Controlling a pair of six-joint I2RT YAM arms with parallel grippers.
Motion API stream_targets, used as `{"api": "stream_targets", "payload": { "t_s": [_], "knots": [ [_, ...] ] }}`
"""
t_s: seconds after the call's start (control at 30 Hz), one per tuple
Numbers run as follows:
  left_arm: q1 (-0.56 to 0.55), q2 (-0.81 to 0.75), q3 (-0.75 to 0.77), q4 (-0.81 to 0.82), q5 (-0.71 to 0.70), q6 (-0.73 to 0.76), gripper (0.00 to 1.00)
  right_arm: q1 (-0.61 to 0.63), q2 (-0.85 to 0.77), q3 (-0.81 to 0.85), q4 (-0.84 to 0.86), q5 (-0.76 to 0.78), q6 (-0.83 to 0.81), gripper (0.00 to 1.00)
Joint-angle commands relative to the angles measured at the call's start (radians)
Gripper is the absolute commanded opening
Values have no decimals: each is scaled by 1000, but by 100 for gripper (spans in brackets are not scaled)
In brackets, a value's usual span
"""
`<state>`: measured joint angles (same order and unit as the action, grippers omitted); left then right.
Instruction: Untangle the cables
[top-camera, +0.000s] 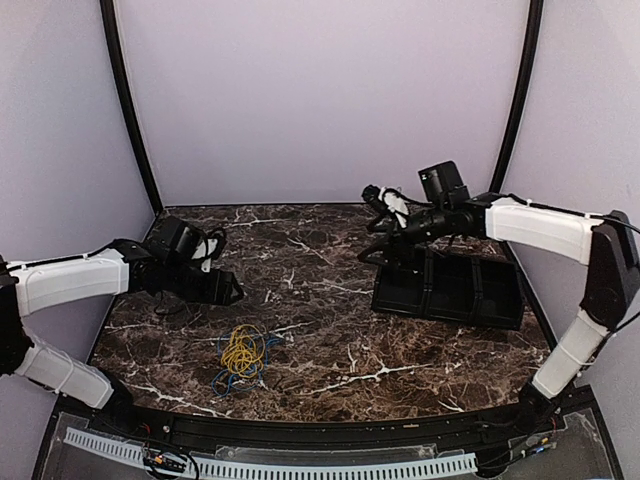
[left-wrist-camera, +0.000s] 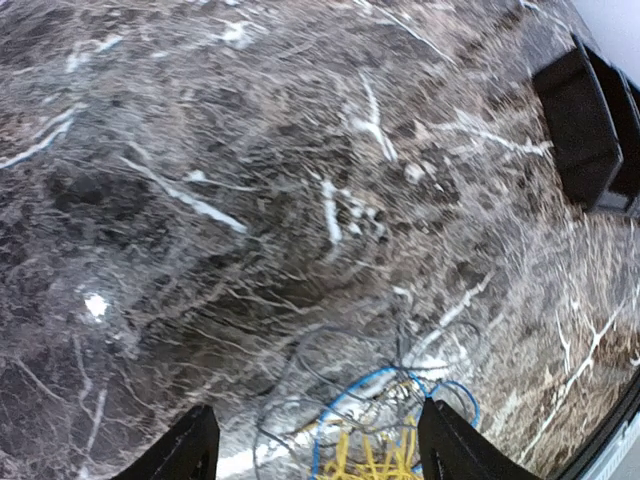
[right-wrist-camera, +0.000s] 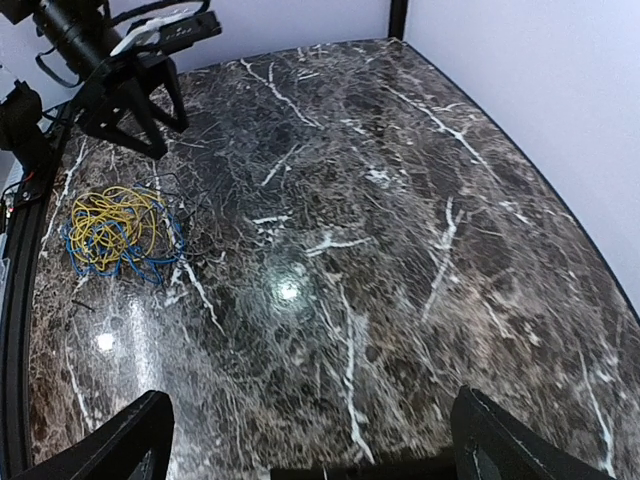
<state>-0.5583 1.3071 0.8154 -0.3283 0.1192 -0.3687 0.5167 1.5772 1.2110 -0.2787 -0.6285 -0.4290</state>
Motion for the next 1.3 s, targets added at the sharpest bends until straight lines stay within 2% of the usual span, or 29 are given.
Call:
{"api": "stream_targets", "payload": {
  "t_s": [0.0,0.07,0.1,0.2,0.43,0.77,0.9,1.0,1.03,1.1,1.13,1.2,1.27],
  "knots": [
    [90,-45,-28,93,24,10,71,168,191,130,-66,157,-7,98],
    [115,-75,-34,112,14,3,72,242,269,180,-32,299,42,99],
    [128,-82,-38,127,10,0,72,265,308,211,-31,309,45,99],
    [163,-114,-74,150,-8,2,73,315,405,302,-48,295,37,98],
    [209,-158,-83,139,-25,7,76,380,605,521,-152,252,56,75],
    [223,-167,-76,133,12,19,74,428,735,637,-182,205,56,67],
    [224,-174,-74,123,-12,27,73,434,766,683,-202,168,61,47],
    [224,-185,-80,131,-8,35,73,437,750,672,-204,131,47,40],
    [224,-187,-84,136,8,37,73,437,737,663,-204,110,35,34],
    [224,-189,-88,150,46,38,72,440,709,637,-199,86,20,0],
    [223,-191,-91,172,74,38,71,441,685,627,-193,84,21,0],
    [210,-208,-113,227,214,11,70,442,638,607,-207,64,20,0],
    [128,-268,-148,317,213,-10,74,442,571,577,-215,54,17,0]
  ]
}}
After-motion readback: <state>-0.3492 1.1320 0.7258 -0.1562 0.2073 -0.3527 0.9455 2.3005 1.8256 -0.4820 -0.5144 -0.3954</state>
